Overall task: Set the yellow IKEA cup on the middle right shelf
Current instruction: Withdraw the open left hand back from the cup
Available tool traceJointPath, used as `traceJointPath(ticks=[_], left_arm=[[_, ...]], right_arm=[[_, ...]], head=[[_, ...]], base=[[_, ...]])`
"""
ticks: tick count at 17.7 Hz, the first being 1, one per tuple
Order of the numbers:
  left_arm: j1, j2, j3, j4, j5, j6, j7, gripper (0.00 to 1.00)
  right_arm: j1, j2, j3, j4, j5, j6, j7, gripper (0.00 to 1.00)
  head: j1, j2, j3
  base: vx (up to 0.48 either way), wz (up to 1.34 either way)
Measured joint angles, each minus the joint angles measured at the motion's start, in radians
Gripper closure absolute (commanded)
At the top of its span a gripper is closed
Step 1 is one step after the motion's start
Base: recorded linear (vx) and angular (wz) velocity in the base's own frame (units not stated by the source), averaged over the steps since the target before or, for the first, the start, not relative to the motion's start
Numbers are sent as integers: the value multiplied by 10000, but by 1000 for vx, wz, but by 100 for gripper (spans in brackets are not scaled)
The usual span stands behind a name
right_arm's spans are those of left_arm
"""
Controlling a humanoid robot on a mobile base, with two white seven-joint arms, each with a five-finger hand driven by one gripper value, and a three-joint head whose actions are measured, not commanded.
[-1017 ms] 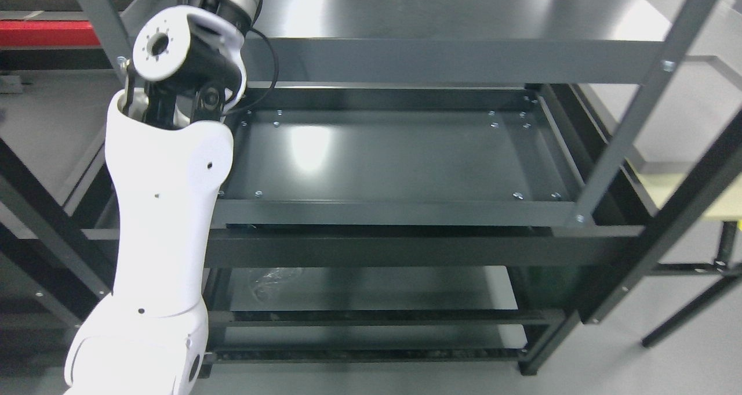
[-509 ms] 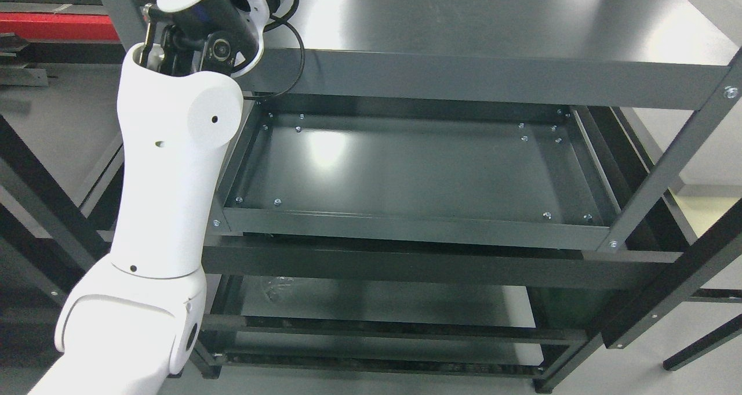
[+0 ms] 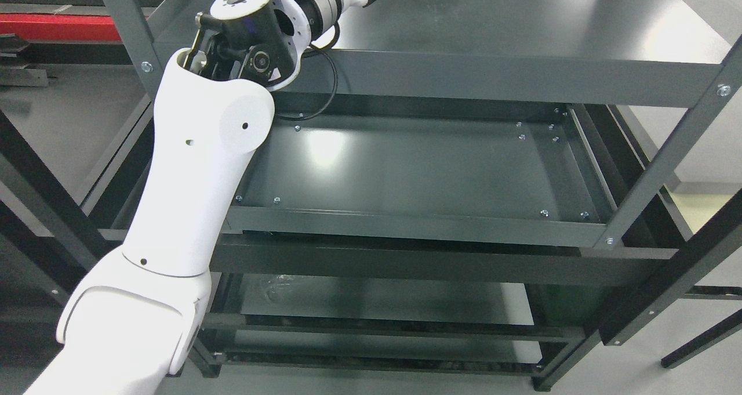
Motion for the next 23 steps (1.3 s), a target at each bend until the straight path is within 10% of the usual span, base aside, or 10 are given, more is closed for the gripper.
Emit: traceJointPath(ticks=[5, 23], left_arm=[[-1, 0, -476, 159, -396, 107, -67, 2], [-29, 0, 155, -1268, -1048, 125, -79, 1]], right_arm=[[0, 0, 0, 0, 0, 0, 0, 1], [-1, 0, 0, 1, 0, -1, 0, 1]], head=[[0, 0, 0], [0, 0, 0]], base=[[0, 0], [0, 0]])
